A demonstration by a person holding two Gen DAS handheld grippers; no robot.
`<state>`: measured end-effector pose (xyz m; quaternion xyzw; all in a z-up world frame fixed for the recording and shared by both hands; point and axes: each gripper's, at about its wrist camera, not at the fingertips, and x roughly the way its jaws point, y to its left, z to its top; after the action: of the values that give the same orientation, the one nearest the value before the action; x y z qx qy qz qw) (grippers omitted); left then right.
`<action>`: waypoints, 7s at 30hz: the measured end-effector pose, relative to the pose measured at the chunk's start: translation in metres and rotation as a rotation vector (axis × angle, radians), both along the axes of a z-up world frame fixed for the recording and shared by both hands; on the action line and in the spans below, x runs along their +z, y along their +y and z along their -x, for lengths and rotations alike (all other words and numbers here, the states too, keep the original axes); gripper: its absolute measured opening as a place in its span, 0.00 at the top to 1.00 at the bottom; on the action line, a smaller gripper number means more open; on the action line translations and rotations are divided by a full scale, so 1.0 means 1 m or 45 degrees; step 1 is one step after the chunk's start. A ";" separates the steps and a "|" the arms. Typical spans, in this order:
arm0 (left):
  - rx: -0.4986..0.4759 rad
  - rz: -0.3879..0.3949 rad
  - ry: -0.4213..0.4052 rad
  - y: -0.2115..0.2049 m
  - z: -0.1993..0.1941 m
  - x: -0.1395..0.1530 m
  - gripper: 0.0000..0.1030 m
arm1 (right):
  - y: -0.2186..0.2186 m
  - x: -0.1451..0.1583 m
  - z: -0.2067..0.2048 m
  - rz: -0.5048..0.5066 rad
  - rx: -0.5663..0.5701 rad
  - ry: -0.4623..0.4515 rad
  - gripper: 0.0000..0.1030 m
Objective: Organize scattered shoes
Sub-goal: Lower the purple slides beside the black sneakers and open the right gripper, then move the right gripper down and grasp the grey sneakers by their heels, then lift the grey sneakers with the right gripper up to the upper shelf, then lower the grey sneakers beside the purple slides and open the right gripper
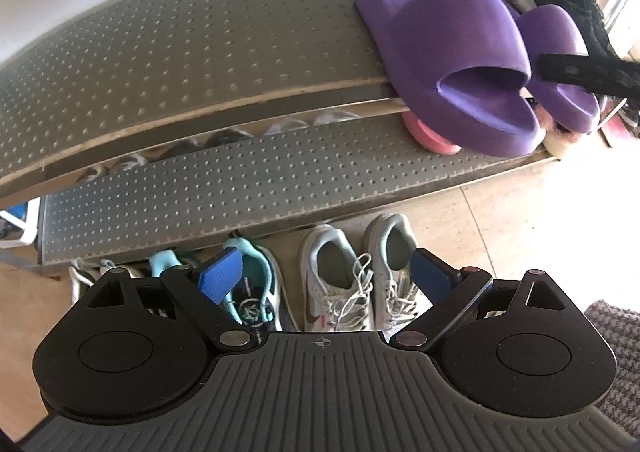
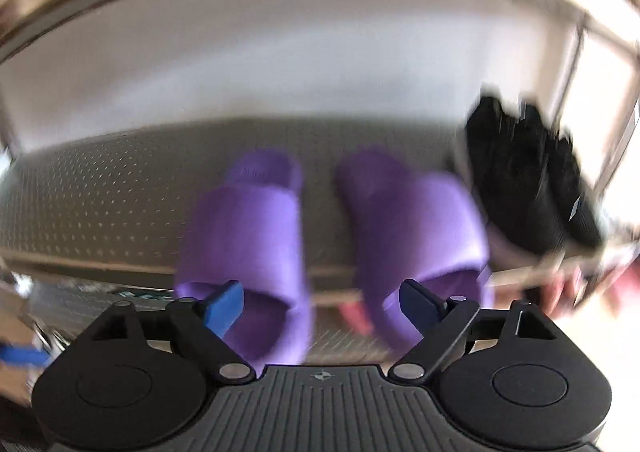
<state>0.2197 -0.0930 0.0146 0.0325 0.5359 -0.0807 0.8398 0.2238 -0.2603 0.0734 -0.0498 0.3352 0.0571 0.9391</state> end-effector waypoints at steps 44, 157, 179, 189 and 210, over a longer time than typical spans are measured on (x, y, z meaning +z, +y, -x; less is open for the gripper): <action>0.008 0.016 0.040 0.001 -0.004 -0.003 0.08 | -0.027 -0.038 -0.086 -0.220 -0.462 -0.148 0.76; 0.361 -0.047 0.185 0.125 -0.010 -0.020 0.08 | 0.108 -0.306 -0.082 -0.027 0.004 0.715 0.69; 0.528 0.068 -0.193 0.168 0.038 0.083 0.08 | 0.102 0.006 0.059 -0.191 0.078 0.074 0.77; 0.574 0.128 -0.176 0.189 0.008 0.084 0.08 | 0.156 0.037 -0.086 -0.051 0.049 -0.170 0.24; 0.384 0.067 -0.117 0.100 -0.006 0.070 0.08 | 0.094 0.013 -0.071 -0.088 0.377 -0.029 0.29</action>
<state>0.2257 0.0073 0.0848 -0.0667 0.4935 0.0341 0.8665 0.2946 -0.1659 0.0861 -0.0669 0.3113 0.2058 0.9253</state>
